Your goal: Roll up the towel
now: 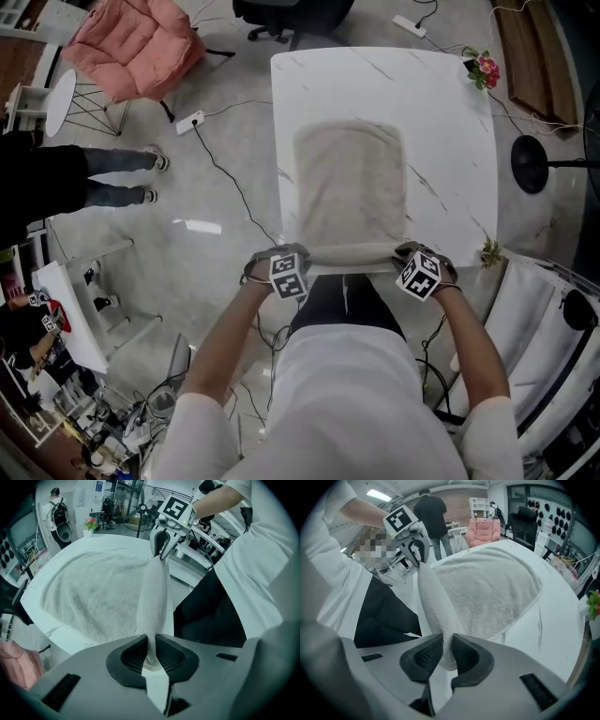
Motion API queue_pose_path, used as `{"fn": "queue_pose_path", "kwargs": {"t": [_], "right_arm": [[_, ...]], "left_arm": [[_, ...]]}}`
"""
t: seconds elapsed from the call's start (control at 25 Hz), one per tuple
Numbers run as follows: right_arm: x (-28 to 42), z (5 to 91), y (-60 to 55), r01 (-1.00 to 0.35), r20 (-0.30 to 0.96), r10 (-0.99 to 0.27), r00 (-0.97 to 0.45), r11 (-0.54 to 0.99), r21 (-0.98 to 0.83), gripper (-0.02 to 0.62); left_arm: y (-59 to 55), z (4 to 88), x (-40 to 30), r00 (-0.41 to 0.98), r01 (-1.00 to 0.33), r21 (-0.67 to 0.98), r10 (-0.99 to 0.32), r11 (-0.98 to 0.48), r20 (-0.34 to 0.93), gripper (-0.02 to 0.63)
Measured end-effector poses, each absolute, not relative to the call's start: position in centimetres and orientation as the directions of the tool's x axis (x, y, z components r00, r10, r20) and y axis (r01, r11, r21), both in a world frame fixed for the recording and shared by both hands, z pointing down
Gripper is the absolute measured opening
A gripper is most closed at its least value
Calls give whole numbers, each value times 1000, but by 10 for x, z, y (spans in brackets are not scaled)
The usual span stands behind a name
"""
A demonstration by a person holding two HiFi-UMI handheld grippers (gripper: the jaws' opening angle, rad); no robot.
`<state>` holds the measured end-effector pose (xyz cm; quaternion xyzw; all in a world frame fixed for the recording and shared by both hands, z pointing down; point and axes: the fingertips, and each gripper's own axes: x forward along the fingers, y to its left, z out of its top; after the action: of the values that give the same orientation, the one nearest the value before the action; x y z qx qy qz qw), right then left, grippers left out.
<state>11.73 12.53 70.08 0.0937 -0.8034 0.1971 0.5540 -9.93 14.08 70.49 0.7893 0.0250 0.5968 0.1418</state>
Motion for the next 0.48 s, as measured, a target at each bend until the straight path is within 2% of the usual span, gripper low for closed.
{"fn": "queue_pose_path", "kwargs": {"t": [0.24, 0.36, 0.48], "right_arm": [[117, 706, 86, -393, 939, 14, -344, 906, -158, 78], [119, 711, 69, -424, 944, -44, -326, 900, -105, 90], [122, 719, 54, -464, 947, -121, -299, 885, -34, 129]], "left_arm": [[102, 710, -99, 278, -144, 210, 164, -967, 946, 71], [83, 718, -100, 269, -180, 137, 85, -974, 959, 90], [68, 727, -101, 253, -209, 41, -14, -977, 967, 127]]}}
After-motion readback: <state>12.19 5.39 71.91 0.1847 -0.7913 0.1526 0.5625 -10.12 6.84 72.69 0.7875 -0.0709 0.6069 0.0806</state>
